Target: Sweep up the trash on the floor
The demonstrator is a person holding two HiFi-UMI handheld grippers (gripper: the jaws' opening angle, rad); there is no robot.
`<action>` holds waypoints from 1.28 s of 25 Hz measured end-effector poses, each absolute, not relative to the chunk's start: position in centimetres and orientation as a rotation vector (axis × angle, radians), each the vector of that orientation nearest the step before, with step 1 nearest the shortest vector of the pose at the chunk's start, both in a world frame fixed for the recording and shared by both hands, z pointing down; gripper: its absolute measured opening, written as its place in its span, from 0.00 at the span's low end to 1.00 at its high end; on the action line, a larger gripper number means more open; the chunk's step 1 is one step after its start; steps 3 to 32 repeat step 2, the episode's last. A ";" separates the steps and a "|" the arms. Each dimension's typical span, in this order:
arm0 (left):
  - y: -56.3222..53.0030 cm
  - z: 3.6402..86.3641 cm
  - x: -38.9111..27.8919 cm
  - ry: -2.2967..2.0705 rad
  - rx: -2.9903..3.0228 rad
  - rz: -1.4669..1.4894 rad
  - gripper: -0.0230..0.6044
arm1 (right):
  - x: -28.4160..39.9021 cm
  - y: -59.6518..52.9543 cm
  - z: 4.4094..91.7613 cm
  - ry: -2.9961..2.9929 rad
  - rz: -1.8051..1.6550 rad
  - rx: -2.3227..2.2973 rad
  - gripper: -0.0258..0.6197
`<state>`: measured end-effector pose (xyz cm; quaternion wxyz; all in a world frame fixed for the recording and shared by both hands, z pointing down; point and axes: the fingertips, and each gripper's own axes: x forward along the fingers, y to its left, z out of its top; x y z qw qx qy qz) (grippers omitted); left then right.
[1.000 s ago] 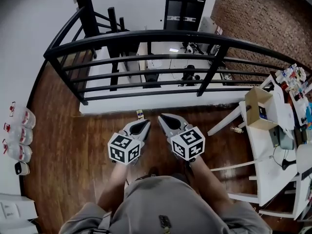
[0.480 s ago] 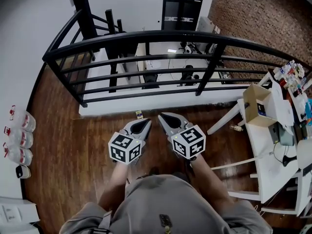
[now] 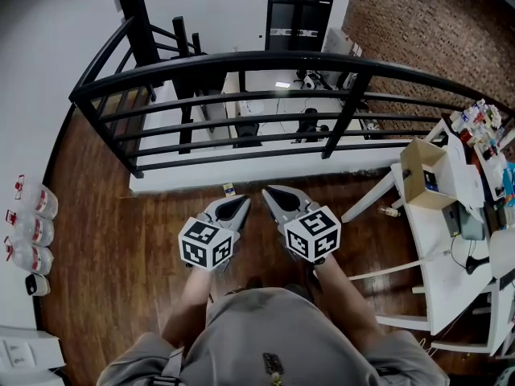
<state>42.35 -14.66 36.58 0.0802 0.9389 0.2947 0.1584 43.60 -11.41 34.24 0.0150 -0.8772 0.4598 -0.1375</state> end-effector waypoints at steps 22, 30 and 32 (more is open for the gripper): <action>-14.7 36.5 42.4 0.884 2.810 0.474 0.04 | 43.7 -11.4 34.2 1.429 -0.427 -2.729 0.04; -14.7 36.5 42.4 0.884 2.810 0.474 0.04 | 43.7 -11.4 34.2 1.429 -0.427 -2.729 0.04; -14.7 36.5 42.4 0.884 2.810 0.474 0.04 | 43.7 -11.4 34.2 1.429 -0.427 -2.729 0.04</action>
